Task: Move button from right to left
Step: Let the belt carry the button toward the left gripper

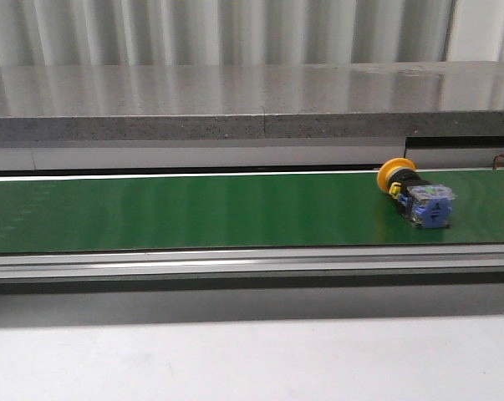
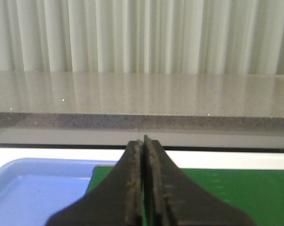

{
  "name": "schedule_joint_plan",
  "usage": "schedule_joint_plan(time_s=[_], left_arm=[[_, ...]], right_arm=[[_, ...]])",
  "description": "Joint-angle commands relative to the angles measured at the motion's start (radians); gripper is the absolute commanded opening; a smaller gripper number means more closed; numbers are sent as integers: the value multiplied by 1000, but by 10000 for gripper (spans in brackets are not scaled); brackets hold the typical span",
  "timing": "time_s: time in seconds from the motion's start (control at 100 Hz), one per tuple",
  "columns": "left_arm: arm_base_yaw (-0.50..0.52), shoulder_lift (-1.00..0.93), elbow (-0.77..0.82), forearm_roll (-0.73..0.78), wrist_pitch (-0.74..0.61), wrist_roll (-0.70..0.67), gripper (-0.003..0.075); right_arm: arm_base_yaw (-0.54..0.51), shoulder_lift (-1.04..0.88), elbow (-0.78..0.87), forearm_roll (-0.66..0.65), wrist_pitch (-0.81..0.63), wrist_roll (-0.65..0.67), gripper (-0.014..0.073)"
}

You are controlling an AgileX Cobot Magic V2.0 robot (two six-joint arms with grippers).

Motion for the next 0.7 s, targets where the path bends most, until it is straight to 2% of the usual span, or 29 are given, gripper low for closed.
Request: schedule_joint_plan(time_s=[0.0, 0.19, 0.43, 0.69], left_arm=[[1, -33, -21, -30, -82, -10, -20], [1, 64, -192, -160, 119, -10, -20], [1, 330, -477, -160, 361, -7, -20], [1, 659, -790, -160, 726, -7, -20]], right_arm=[[1, 7, -27, 12, -69, -8, -67], [1, 7, -27, 12, -69, -8, -67], [1, 7, -27, 12, -69, -8, -67], [1, 7, -27, 12, -69, -8, -67]])
